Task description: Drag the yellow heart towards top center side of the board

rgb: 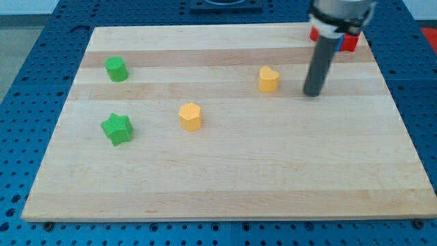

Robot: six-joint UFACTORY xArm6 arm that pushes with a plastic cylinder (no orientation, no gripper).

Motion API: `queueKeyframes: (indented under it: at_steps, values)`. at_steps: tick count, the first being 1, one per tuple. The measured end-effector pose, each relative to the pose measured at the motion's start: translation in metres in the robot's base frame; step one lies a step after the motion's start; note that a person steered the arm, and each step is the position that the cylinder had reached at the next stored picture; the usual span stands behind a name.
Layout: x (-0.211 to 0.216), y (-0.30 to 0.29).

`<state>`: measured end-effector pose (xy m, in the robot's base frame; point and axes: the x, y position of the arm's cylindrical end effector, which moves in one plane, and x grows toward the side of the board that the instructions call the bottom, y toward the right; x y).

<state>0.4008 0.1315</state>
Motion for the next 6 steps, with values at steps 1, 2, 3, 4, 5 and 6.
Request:
queueKeyframes:
  at_steps: [1, 2, 3, 4, 5, 6]
  values:
    - [-0.015, -0.059]
    - [-0.052, -0.115]
    - [-0.082, -0.152]
    - [-0.069, -0.163]
    - [-0.033, -0.163]
    - [-0.016, -0.143]
